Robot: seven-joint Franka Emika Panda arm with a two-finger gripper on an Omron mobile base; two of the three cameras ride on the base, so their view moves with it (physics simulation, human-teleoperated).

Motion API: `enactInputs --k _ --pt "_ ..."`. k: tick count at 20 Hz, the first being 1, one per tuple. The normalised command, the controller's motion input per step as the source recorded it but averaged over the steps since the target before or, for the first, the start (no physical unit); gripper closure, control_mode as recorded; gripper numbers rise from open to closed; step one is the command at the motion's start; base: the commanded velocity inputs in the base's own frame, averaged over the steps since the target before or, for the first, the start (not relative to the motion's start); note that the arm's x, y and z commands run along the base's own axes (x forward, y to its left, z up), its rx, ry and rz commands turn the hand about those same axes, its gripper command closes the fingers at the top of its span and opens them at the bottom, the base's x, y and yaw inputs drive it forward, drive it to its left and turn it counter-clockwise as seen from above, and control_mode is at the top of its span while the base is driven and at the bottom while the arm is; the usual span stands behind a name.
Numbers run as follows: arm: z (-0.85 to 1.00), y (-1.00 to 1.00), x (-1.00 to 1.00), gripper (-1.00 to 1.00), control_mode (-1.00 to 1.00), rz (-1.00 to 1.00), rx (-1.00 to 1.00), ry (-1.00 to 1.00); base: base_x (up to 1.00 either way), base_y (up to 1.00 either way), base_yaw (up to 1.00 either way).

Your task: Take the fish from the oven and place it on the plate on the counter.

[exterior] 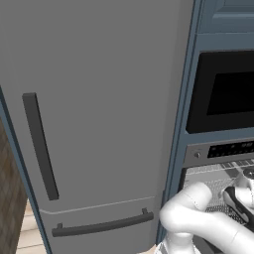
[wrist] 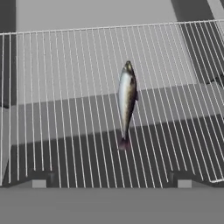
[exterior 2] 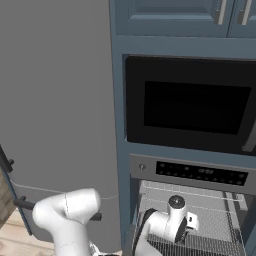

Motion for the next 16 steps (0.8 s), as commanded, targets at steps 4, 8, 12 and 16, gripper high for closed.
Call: enactInputs --k 4,8,12,16 --pt "-0.22 -0.06 0.31 -1.0 -1.0 0.0 -0.03 -0.11 0.0 0.0 0.0" --pt "-0.28 -0.11 0.25 -1.0 -1.0 0.0 -0.01 -0.1 0.0 0.0 0.0" --pt "-0.19 -0.15 0.22 -1.0 -1.0 0.01 -0.01 -0.08 0.0 0.0 0.0" --pt "-0.1 -0.3 0.11 -1.0 -1.0 0.0 0.0 -0.02 0.0 0.0 0.0"
